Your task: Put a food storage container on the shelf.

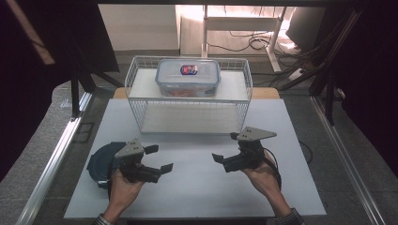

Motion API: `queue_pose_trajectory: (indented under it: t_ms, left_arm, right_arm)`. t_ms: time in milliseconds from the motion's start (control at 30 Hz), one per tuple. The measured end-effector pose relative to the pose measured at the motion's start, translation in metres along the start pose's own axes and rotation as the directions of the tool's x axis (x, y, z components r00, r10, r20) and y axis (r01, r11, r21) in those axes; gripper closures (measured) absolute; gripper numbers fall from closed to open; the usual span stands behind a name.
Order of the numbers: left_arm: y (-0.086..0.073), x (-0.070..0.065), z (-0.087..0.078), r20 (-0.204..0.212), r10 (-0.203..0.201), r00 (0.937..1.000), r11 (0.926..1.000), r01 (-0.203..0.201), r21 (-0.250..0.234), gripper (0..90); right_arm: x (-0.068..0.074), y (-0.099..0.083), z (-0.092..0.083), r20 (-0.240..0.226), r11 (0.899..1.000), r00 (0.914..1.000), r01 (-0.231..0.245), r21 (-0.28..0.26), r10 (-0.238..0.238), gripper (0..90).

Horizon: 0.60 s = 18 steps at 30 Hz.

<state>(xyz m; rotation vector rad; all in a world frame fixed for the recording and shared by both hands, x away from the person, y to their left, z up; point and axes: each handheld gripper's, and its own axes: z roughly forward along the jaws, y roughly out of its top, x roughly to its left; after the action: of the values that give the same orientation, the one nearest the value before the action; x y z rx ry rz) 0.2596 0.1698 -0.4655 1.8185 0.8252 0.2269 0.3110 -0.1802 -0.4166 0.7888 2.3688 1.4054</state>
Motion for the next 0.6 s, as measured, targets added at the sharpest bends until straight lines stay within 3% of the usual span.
queue_pose_trajectory:
  t_ms: [267, 533, 600]
  left_arm:
    - [-0.017, -0.013, 0.002, 0.015, 0.005, 0.9999, 0.9988, -0.005, 0.049, 7.2]
    - [-0.032, -0.022, 0.003, -0.006, 0.033, 0.9994, 0.9968, -0.033, 0.073, 7.0]
    - [-0.037, -0.026, 0.002, -0.024, 0.059, 0.9980, 0.9949, -0.057, 0.083, 7.0]
  right_arm:
    - [0.007, -0.021, -0.005, 0.015, 1.000, 0.9997, -0.017, 0.011, 0.017, 0.0]
    - [0.016, -0.042, -0.012, 0.036, 0.999, 0.9990, -0.027, 0.018, 0.027, 0.0]
    - [0.020, -0.049, -0.013, 0.047, 0.999, 0.9986, -0.024, 0.024, 0.023, 0.0]
